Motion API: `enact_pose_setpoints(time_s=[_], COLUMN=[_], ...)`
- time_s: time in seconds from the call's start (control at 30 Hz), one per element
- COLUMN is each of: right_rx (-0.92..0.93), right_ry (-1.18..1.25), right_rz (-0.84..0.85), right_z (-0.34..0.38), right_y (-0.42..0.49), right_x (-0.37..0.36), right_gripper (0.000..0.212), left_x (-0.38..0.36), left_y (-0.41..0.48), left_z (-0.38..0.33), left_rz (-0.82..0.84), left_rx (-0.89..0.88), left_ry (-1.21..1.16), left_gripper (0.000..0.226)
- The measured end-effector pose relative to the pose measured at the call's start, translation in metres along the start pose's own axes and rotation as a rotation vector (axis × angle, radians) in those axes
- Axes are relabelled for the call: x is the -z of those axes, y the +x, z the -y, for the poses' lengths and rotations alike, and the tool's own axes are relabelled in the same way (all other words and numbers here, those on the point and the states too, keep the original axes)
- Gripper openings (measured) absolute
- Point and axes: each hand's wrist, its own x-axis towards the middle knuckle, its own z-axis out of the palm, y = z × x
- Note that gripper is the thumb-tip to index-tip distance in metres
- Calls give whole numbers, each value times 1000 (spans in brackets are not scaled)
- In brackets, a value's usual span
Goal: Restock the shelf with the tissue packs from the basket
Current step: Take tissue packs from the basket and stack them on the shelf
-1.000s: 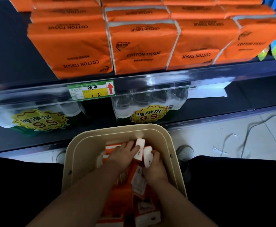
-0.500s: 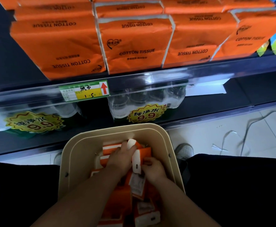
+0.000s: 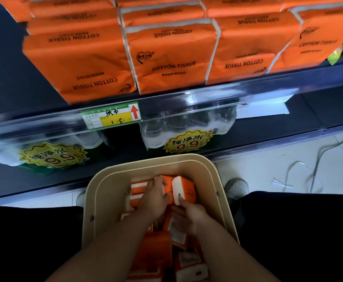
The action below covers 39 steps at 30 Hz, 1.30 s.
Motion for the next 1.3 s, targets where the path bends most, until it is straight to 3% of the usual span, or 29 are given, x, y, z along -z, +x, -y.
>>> enact_pose_setpoints(time_s=[0.17, 0.27, 0.43, 0.67, 0.8, 0.9, 1.03, 1.3], right_rx=[20, 61, 94, 132, 140, 252, 325, 488], right_ry=[163, 261, 270, 31, -85, -232, -510, -1104], right_rz=[-24, 13, -102, -219, -183, -177, -124, -17], right_z=[2, 7, 9, -3, -4, -4, -5, 8], right_y=[2, 9, 13, 13, 3, -13, -25, -78], right_x=[6, 10, 4, 6, 3, 4, 6, -3], right_gripper=[51, 44, 34, 27, 46, 60, 63, 65], left_x=[2, 1, 4, 23, 30, 40, 65, 122], left_y=[-3, -5, -7, -6, -12, -19, -30, -55], left_z=[-4, -3, 3, 10, 18, 16, 13, -1], left_rz=[49, 53, 6, 9, 81, 94, 160, 244], left_rx=[-1, 38, 126, 184, 168, 189, 209, 253], left_ry=[8, -15, -117, -248, -186, -129, -45, -124], left_gripper=[31, 30, 28, 59, 78, 70, 57, 47])
